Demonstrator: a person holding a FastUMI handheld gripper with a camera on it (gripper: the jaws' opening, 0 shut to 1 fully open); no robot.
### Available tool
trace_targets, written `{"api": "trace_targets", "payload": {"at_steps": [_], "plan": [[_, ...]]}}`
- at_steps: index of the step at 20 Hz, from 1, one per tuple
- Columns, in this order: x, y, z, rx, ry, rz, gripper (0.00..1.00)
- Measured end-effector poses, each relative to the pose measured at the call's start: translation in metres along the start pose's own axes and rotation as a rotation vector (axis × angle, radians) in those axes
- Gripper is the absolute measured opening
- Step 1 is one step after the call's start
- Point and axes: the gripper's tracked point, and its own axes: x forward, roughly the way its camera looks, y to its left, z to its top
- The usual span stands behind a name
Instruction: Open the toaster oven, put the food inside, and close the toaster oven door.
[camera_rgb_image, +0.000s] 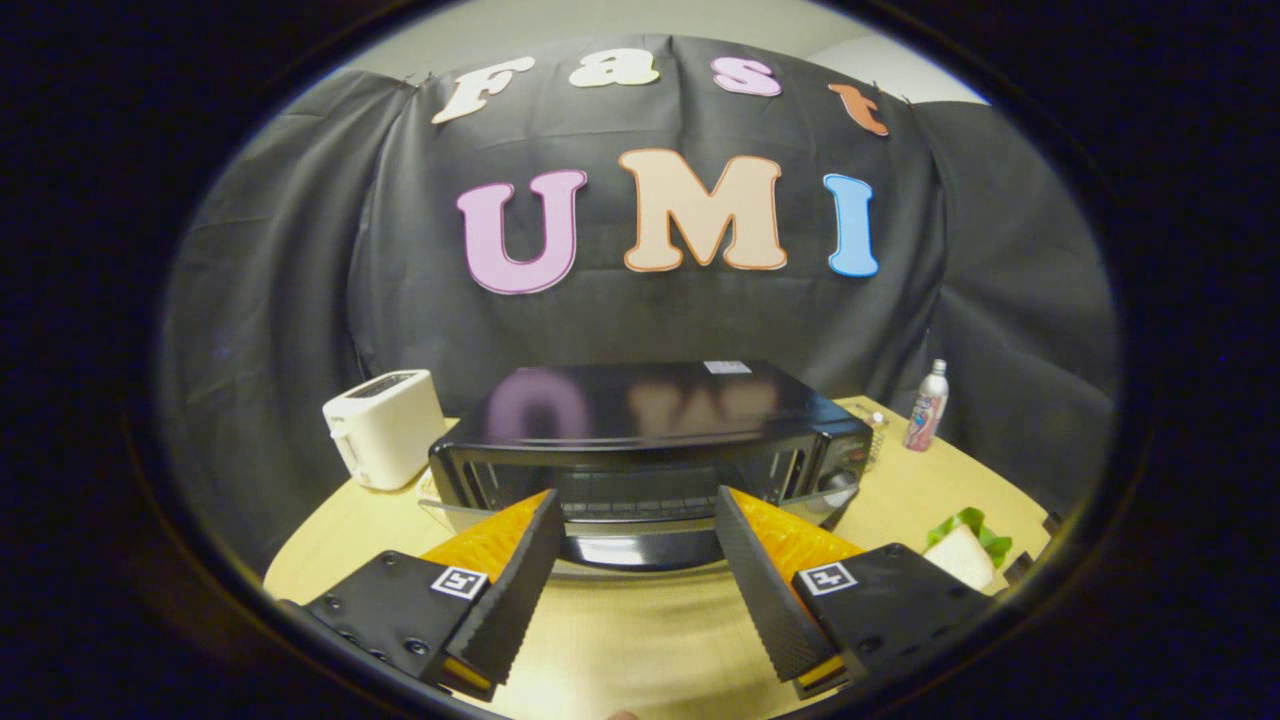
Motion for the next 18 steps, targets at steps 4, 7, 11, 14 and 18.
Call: {"api": "trace_targets", "payload": {"at_steps": [4,7,11,14,18], "plan": [[-0.017,-0.006,-0.015,0.039,0.046,-0.078,0.97],[-0.025,-0.007,-0.025,0.089,0.073,-0.118,0.97],[-0.036,-0.009,-0.039,0.091,0.118,-0.131,0.98],[-0.047,-0.013,-0.055,0.095,0.163,-0.142,0.98],[-0.059,-0.018,-0.078,0.133,0.228,-0.186,0.98]]}}
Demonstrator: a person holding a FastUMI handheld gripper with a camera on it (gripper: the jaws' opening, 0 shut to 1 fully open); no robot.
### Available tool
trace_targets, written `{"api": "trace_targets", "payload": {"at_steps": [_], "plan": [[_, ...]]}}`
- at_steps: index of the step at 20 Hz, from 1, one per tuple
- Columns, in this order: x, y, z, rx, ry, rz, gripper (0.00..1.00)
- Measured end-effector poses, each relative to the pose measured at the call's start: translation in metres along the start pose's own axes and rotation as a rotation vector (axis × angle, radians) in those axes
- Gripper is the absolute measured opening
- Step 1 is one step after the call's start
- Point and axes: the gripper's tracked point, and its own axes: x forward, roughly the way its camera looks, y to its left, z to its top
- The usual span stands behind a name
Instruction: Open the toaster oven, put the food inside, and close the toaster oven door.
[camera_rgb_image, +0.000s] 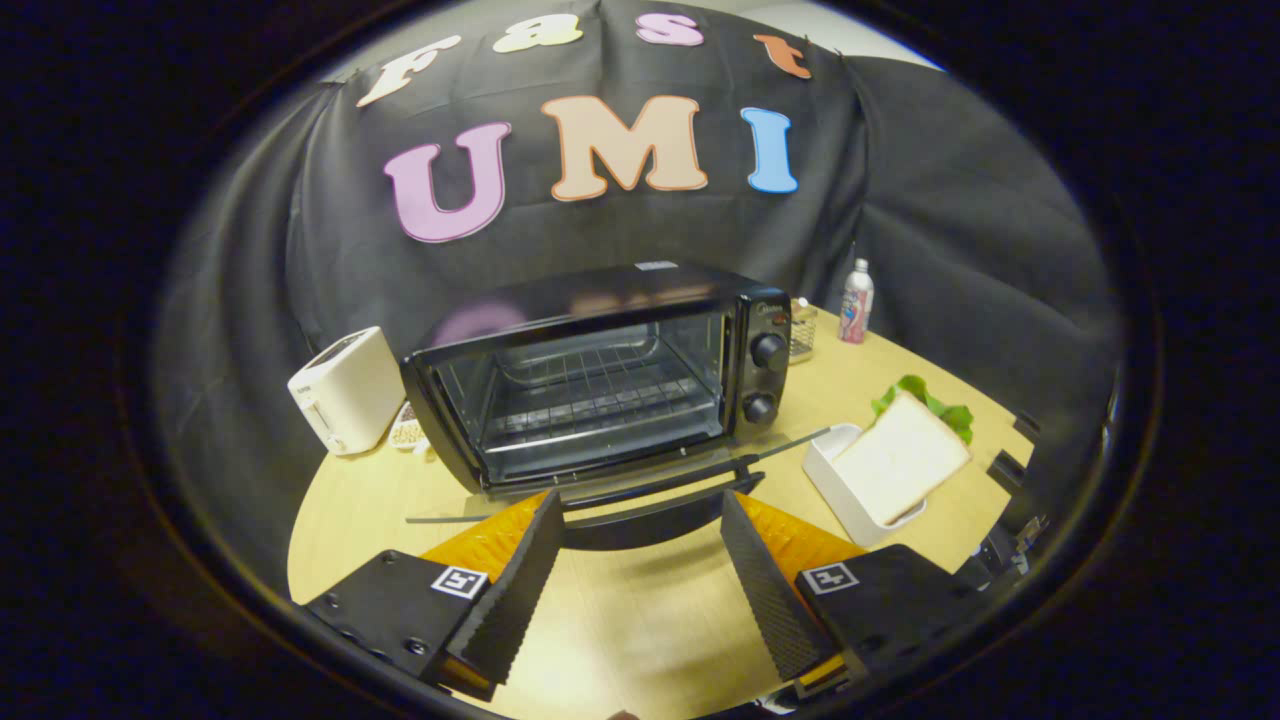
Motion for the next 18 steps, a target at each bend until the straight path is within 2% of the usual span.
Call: {"api": "trace_targets", "payload": {"at_steps": [5,8,11,18], "plan": [[-0.003,-0.016,-0.037,-0.059,0.117,-0.086,0.95],[0.001,-0.043,-0.076,-0.177,0.245,-0.177,0.92],[0.013,-0.041,-0.111,-0.176,0.348,-0.175,0.89],[0.017,-0.042,-0.117,-0.173,0.364,-0.197,0.88]]}}
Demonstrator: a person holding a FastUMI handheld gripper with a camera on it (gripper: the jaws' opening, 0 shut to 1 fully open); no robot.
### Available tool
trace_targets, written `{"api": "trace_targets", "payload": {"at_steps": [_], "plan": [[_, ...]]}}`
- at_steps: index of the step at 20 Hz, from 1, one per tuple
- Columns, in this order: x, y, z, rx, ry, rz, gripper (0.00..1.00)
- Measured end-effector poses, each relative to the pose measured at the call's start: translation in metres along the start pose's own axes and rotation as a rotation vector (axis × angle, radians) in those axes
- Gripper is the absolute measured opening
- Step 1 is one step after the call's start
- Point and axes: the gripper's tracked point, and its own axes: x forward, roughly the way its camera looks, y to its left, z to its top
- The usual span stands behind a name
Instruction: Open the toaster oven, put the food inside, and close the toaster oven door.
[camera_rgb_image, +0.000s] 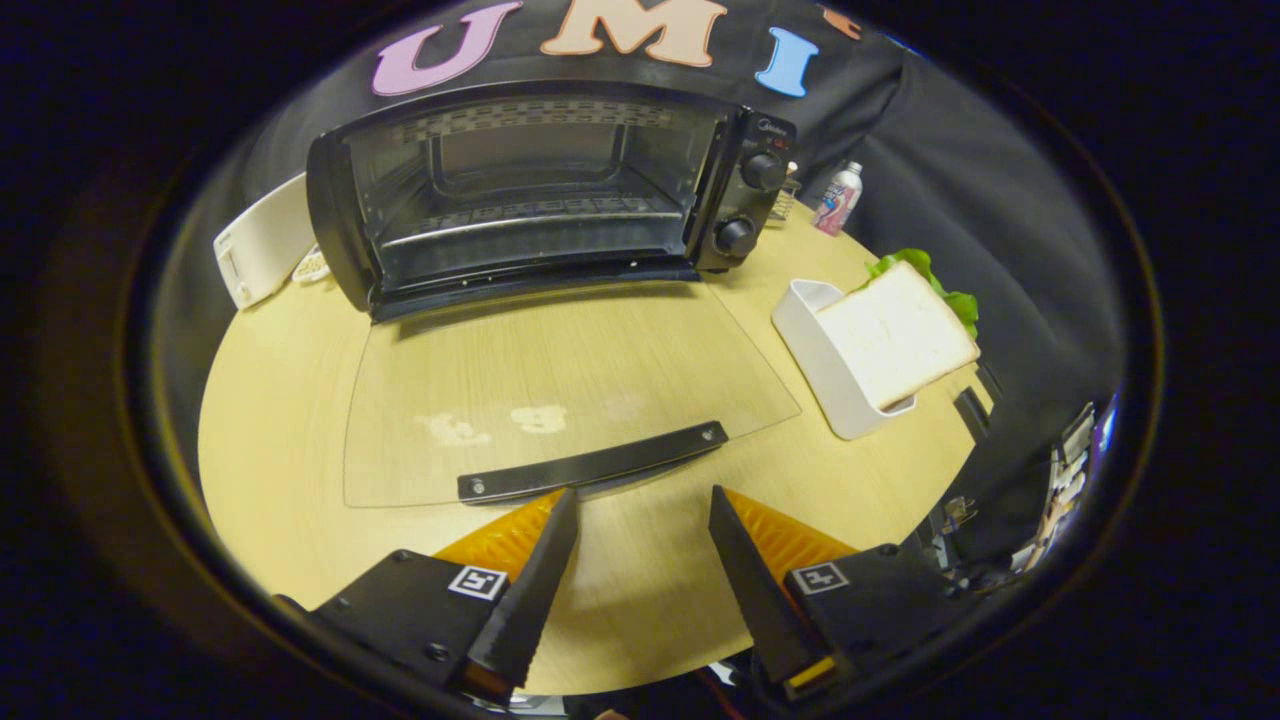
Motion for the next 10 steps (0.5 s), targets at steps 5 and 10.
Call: {"api": "trace_targets", "payload": {"at_steps": [5,10], "plan": [[-0.006,-0.003,0.003,0.061,0.0,-0.001,0.87],[-0.025,-0.015,0.024,0.097,-0.007,0.025,0.88]]}}
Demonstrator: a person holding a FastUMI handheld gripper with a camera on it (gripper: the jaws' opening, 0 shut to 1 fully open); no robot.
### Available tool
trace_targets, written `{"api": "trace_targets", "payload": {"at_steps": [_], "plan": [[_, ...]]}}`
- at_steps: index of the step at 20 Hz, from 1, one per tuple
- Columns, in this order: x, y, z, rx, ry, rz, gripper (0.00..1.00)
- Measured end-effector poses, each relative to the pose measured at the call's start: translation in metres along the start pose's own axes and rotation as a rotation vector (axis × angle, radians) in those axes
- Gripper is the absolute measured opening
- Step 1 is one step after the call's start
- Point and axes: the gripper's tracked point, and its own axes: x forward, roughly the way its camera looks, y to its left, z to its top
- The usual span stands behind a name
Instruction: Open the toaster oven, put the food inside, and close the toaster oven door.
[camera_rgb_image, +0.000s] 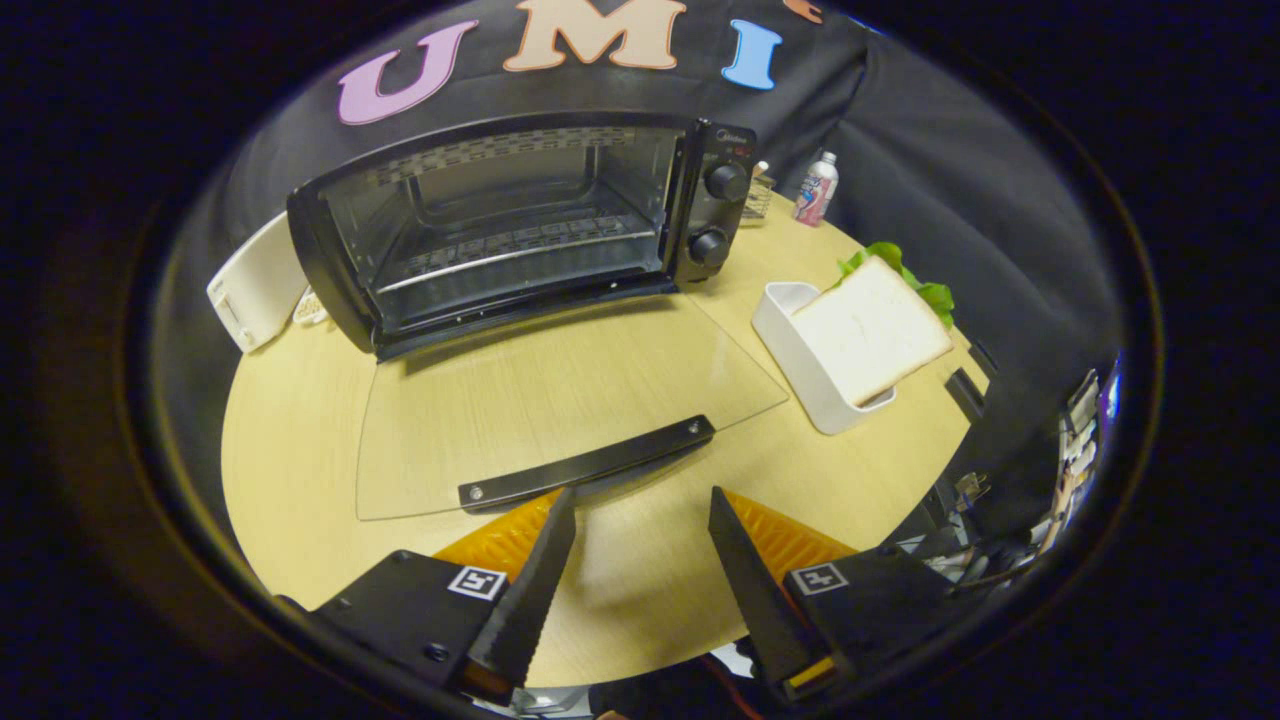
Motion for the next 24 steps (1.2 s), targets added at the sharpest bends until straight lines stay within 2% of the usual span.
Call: {"api": "trace_targets", "payload": {"at_steps": [4,8,15,19,22,24], "plan": [[-0.015,-0.035,0.043,0.03,-0.075,0.038,0.91],[-0.019,-0.097,0.093,0.036,-0.178,0.059,0.92],[0.021,-0.205,0.15,0.138,-0.296,0.097,0.9],[0.05,-0.236,0.158,0.164,-0.291,0.146,0.88],[0.07,-0.232,0.151,0.202,-0.245,0.248,0.87],[0.085,-0.231,0.14,0.201,-0.199,0.277,0.87]]}}
